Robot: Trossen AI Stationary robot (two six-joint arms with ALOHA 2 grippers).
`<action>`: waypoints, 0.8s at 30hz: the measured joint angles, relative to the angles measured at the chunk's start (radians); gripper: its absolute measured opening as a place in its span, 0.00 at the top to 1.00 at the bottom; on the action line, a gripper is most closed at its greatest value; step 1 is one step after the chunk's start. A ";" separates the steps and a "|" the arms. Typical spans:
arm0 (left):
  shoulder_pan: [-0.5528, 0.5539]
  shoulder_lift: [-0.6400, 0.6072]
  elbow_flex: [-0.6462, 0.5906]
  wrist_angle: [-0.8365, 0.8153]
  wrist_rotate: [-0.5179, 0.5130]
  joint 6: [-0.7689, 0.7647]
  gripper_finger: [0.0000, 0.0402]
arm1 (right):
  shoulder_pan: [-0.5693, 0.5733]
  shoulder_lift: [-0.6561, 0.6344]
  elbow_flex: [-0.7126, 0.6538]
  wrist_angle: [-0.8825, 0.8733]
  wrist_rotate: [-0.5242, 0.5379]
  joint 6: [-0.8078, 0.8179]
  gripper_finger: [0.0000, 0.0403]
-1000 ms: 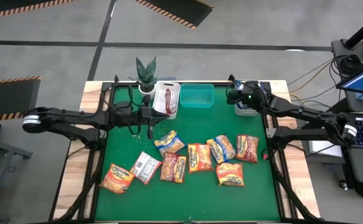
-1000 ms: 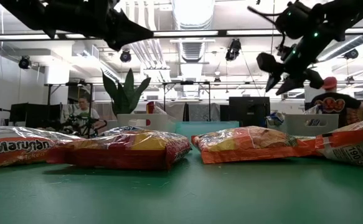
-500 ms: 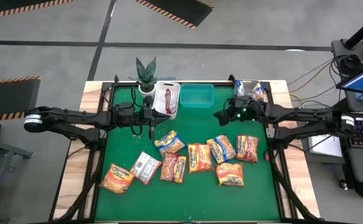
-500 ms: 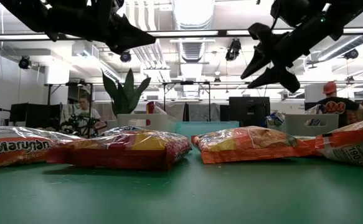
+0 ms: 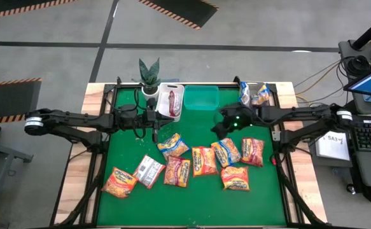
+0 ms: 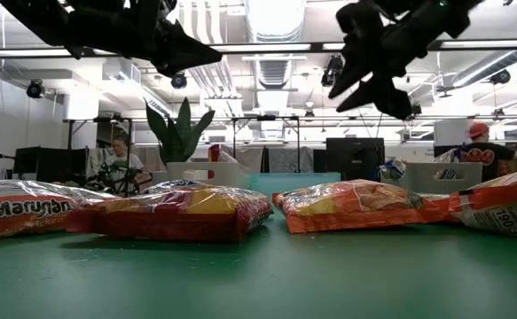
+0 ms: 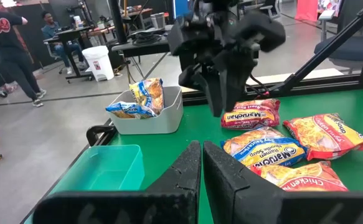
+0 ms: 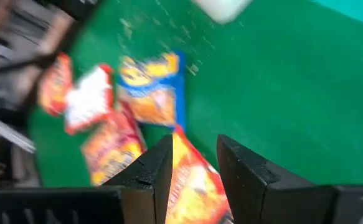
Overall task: Sort Maruchan noodles
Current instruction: Put the orange noodle pack into the green bin
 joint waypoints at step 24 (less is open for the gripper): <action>-0.001 0.000 0.000 -0.034 0.000 -0.034 1.00 | 0.032 0.332 0.182 -0.233 -0.147 -0.494 0.37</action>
